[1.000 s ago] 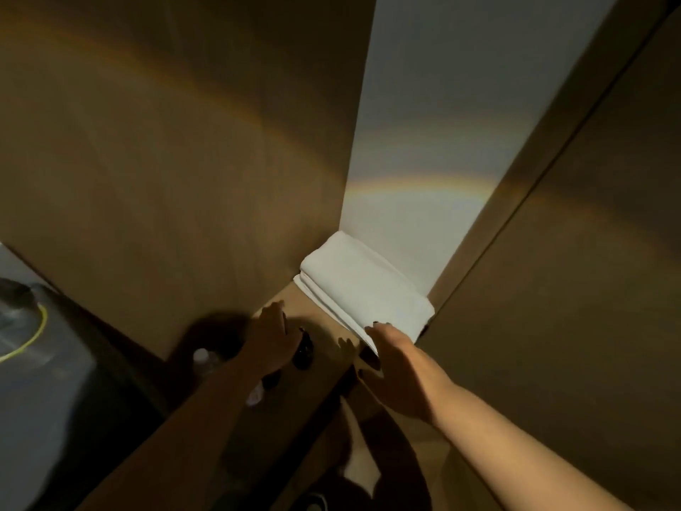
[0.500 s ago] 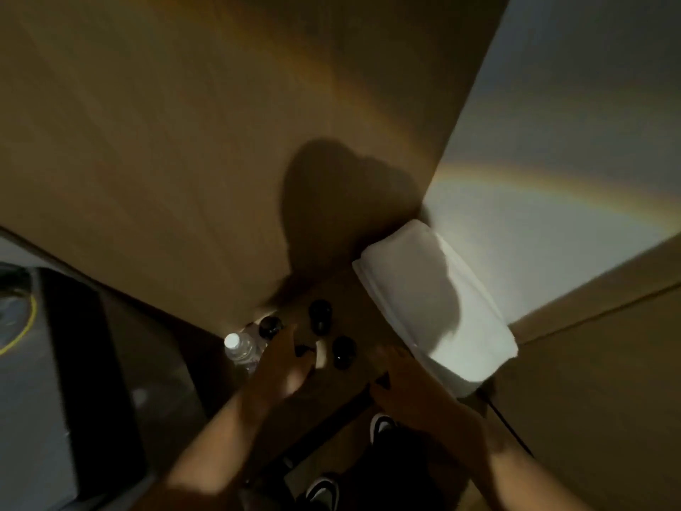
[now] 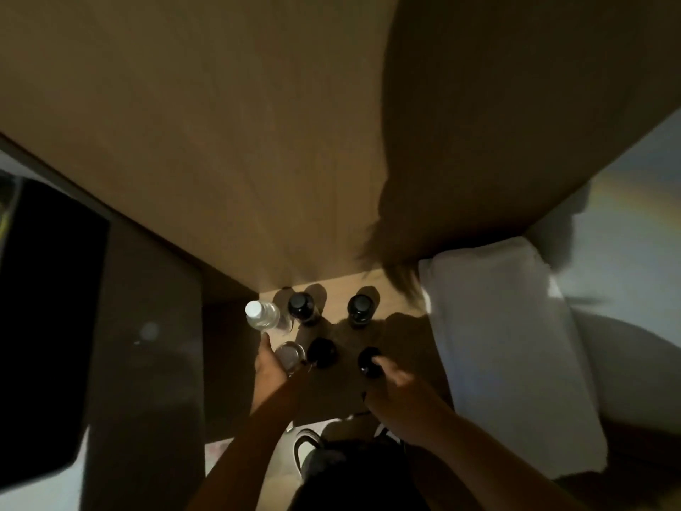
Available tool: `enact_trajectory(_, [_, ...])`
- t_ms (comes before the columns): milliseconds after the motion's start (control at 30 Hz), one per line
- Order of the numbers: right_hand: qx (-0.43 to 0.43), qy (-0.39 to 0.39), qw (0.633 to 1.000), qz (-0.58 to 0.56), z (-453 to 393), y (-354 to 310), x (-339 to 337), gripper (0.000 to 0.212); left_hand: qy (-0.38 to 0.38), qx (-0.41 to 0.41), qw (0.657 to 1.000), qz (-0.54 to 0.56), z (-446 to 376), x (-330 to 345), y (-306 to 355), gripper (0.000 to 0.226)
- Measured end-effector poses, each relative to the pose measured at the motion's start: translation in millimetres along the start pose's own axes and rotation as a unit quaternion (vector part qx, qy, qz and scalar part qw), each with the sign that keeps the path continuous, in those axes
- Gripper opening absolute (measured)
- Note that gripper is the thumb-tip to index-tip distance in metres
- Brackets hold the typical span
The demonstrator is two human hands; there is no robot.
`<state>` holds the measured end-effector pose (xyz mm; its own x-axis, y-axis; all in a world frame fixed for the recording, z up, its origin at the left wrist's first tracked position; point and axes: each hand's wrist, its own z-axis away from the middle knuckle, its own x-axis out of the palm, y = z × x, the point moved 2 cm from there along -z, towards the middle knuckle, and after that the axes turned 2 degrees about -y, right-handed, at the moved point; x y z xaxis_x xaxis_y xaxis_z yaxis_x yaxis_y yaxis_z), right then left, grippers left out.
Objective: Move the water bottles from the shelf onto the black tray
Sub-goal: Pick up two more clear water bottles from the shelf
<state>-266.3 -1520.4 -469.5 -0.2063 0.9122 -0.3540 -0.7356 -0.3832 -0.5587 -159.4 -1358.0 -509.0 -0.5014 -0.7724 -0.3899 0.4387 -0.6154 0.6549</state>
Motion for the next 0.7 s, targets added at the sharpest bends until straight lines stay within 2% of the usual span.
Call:
enact_trajectory(167, [-0.06, 0.053, 0.997, 0.002, -51.5, 12.0, 30.1, 0.034, 0.064, 0.029, 0.997, -0.019, -28.1, 11.9, -34.0, 0.061])
enact_trajectory(300, [-0.079, 0.047, 0.992, -0.087, -72.3, 20.0, 53.1, 0.048, 0.083, 0.089, 0.991, -0.048, -48.8, 21.3, -61.5, 0.053])
enact_trajectory(433, [-0.107, 0.062, 0.986, -0.108, -96.5, 31.9, 64.0, 0.046, 0.109, 0.169, 0.976, -0.087, -70.4, 33.1, -74.5, 0.045])
enact_trajectory(567, [-0.119, 0.1, 0.985, -0.076, -117.6, 37.9, 69.4, 0.031, 0.141, 0.131, 0.98, -0.058, -78.4, 32.6, -86.4, 0.046])
enact_trajectory(700, [-0.125, 0.11, 0.985, -0.051, -127.8, 30.3, 73.8, 0.037, 0.138, 0.109, 0.981, -0.083, -75.2, 24.7, -95.8, 0.043])
